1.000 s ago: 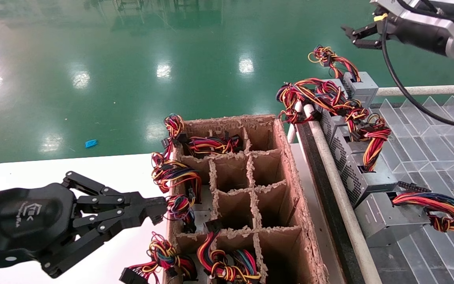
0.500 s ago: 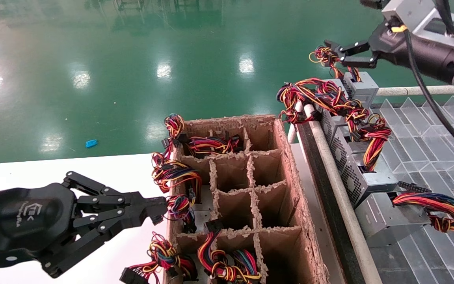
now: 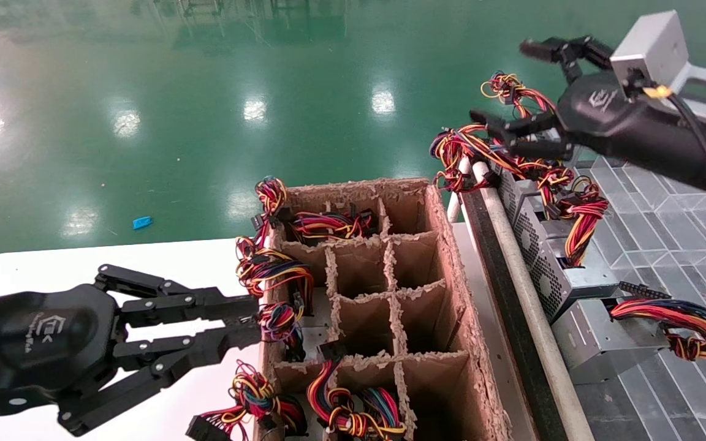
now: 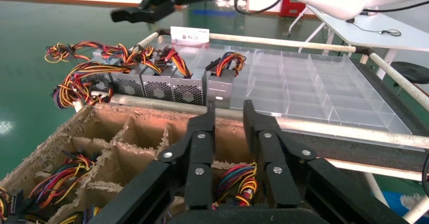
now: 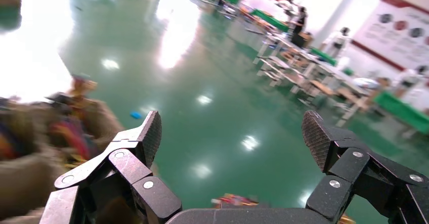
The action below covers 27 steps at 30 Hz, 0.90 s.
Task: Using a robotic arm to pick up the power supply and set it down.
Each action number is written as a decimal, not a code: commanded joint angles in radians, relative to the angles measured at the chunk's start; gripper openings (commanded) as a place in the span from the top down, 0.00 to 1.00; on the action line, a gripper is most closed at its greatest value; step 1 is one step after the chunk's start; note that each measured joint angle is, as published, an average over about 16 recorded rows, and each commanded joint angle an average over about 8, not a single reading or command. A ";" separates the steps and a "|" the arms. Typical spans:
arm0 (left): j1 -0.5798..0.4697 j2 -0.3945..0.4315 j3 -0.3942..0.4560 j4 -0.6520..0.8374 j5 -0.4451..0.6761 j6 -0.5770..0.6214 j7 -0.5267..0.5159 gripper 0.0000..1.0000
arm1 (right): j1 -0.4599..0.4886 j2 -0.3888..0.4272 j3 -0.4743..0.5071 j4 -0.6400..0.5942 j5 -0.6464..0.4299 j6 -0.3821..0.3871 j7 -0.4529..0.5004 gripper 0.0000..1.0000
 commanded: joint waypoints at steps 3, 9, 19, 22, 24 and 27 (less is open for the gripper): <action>0.000 0.000 0.000 0.000 0.000 0.000 0.000 0.00 | -0.056 0.029 0.000 0.075 0.050 -0.047 0.065 0.00; 0.000 0.000 0.000 0.000 0.000 0.000 0.000 0.00 | -0.141 0.073 0.000 0.188 0.126 -0.117 0.163 0.00; 0.000 0.000 0.000 0.000 0.000 0.000 0.000 0.00 | -0.284 0.148 0.001 0.379 0.253 -0.235 0.328 0.00; 0.000 0.000 0.000 0.000 0.000 0.000 0.000 0.00 | -0.327 0.170 0.001 0.436 0.291 -0.271 0.377 0.00; 0.000 0.000 0.000 0.000 0.000 0.000 0.000 0.00 | -0.352 0.183 0.001 0.470 0.313 -0.292 0.407 0.00; 0.000 0.000 0.000 0.000 0.000 0.000 0.000 0.00 | -0.387 0.201 0.001 0.517 0.345 -0.321 0.445 0.00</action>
